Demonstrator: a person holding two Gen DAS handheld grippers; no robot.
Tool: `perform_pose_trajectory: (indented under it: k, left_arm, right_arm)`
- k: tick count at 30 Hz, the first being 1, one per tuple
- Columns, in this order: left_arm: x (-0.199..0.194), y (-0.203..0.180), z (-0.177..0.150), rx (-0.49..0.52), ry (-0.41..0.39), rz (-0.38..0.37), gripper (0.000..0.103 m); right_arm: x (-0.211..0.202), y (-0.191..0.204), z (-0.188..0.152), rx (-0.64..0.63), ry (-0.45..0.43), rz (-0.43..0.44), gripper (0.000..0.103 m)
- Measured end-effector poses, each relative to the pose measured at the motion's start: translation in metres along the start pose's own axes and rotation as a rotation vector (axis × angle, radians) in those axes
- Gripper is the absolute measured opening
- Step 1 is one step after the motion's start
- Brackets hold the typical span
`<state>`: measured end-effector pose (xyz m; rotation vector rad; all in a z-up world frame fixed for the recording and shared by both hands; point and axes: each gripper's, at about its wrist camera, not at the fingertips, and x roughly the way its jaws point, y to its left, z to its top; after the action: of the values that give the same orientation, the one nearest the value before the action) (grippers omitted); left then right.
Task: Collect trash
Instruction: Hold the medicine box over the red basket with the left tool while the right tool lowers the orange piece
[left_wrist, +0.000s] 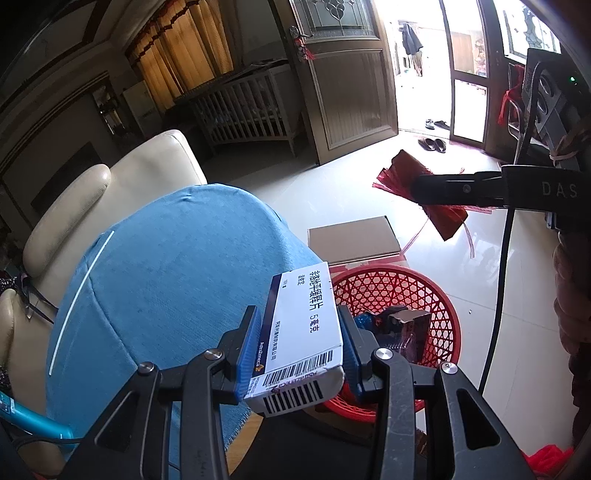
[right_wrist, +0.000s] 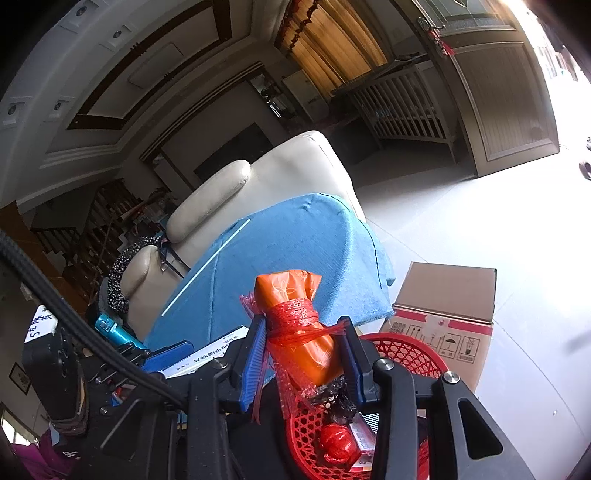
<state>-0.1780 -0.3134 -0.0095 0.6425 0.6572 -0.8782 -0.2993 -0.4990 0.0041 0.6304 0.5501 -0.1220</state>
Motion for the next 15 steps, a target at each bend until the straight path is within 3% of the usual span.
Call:
perform_pose_trajectory:
  k: [15]
  left_arm:
    - [0.0027,-0.0013,-0.0016,-0.010,0.029,-0.027,0.043]
  right_arm:
    - [0.0083,-0.0007,-0.0001,-0.014,0.042,-0.029,0.041]
